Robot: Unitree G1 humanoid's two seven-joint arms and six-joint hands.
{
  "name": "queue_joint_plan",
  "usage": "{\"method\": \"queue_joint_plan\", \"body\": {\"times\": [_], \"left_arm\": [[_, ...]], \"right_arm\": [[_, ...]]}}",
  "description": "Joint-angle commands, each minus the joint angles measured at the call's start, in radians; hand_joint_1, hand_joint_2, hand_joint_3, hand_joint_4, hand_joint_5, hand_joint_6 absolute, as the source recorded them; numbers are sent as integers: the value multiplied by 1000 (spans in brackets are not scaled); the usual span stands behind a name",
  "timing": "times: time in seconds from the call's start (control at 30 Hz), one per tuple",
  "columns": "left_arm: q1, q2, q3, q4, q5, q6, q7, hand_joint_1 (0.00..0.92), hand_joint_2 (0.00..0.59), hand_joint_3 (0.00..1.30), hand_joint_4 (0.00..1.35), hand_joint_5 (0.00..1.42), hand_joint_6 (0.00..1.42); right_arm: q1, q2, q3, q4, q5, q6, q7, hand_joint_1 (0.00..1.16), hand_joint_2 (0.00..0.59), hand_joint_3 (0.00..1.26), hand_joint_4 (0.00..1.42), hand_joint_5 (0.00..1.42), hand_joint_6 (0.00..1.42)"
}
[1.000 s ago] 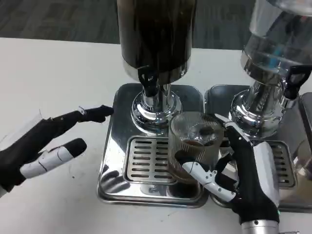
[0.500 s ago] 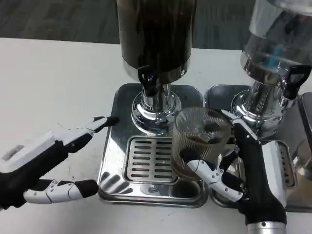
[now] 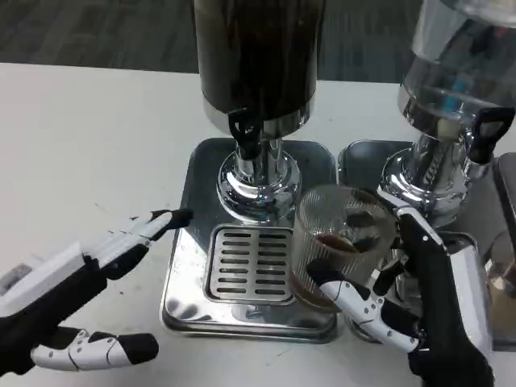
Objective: Grasp the cup under the faucet to collect the drink, then remove the cup.
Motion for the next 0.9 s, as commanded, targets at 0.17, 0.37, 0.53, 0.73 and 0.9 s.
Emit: {"method": "queue_joint_plan", "body": {"times": [0.17,0.37,0.53,0.73,0.9], "left_arm": [[62,34,-50,-73,-63,-19,8,0,111,7,0,0,9],[88,51,-92,-106,-107,-24,-2,0,110,8,0,0,9],[123,57,-77,-142,-88,-55,18,0,110,14,0,0,2],[156,67,-77,-169,-96,-55,21,0,109,22,0,0,0],[172,73,-79,-178,-107,-48,21,0,109,25,0,0,0]], "right_arm": [[83,-28,-22,-96,17,-71,22,679,228,478,598,781,1056],[125,-24,-30,-115,13,-89,23,680,228,479,601,787,1061],[158,-23,-39,-143,16,-104,27,686,221,480,602,799,1066],[179,-25,-55,-166,24,-115,37,690,219,480,602,799,1078],[198,-21,-60,-172,41,-121,53,696,221,483,602,799,1081]]}}
